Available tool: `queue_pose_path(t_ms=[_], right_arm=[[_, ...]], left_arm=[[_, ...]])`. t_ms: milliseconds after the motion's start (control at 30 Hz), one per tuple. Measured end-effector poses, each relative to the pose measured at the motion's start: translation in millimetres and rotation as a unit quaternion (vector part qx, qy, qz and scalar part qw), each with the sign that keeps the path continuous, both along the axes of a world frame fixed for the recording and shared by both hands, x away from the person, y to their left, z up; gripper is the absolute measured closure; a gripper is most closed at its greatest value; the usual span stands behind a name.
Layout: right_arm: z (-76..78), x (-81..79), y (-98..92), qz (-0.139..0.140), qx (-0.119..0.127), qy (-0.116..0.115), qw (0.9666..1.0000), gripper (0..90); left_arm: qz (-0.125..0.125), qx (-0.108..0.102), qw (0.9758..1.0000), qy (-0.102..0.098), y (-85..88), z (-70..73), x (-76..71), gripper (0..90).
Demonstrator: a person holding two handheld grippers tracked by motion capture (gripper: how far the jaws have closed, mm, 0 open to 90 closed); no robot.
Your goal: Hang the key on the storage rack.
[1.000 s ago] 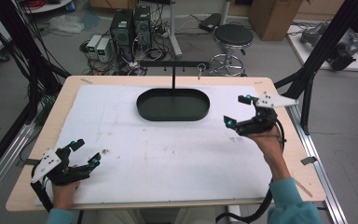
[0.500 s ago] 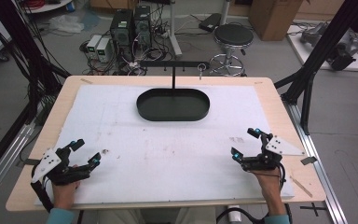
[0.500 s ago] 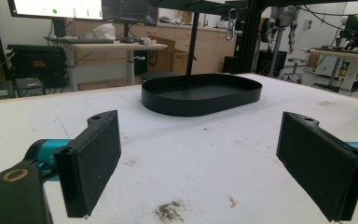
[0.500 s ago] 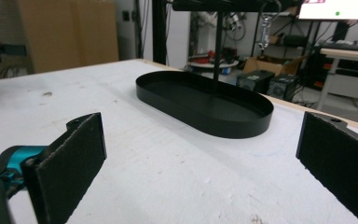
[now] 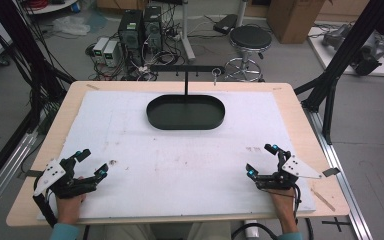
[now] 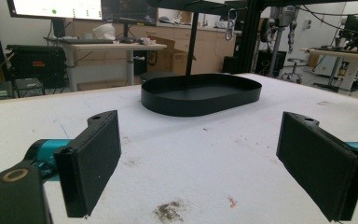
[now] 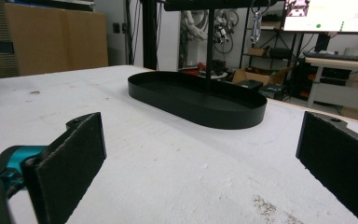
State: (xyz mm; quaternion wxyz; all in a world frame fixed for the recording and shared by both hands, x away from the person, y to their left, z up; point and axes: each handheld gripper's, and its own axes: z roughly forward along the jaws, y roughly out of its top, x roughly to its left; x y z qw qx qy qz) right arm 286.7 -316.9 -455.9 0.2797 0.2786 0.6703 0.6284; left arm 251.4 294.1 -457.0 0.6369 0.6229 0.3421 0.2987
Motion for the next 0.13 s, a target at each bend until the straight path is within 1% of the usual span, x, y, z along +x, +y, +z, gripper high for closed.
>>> queue_pose_path(t_ms=[133], right_arm=[[-0.1,0.4,-0.1,-0.007,0.001,-0.001,1.0,0.8]], left_arm=[[0.0,0.003,1.0,-0.003,-0.7,-0.1,-0.6,14.1]])
